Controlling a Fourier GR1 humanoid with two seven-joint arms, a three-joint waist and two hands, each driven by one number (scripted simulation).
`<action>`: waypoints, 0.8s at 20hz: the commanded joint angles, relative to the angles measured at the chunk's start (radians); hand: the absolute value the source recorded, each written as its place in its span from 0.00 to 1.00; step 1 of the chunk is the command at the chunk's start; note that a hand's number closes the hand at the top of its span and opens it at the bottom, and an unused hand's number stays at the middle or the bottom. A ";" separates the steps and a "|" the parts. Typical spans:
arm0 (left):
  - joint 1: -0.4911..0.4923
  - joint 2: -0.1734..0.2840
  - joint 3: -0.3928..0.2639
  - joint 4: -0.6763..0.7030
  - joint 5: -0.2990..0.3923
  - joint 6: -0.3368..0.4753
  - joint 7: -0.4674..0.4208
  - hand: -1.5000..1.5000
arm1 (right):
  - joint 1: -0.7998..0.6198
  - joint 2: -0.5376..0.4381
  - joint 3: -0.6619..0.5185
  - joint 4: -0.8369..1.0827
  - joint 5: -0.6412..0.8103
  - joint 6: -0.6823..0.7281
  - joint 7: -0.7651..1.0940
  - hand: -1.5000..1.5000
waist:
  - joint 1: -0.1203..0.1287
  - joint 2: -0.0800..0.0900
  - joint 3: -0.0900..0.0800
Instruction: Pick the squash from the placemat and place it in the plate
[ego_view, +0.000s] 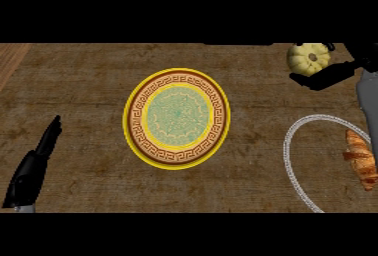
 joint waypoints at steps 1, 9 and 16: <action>0.002 0.010 0.015 -0.032 0.014 -0.017 0.050 0.50 | -0.069 0.080 0.041 -0.099 -0.052 0.087 0.068 1.00 | -0.012 -0.007 -0.001; 0.005 0.012 0.024 -0.024 -0.002 -0.025 0.022 0.50 | -0.113 0.256 0.114 -0.203 -0.080 0.123 0.298 1.00 | -0.012 -0.004 -0.001; -0.012 -0.008 0.012 -0.078 -0.002 -0.031 0.076 0.50 | -0.128 0.419 0.238 -0.160 -0.006 0.101 0.468 1.00 | -0.009 -0.004 -0.001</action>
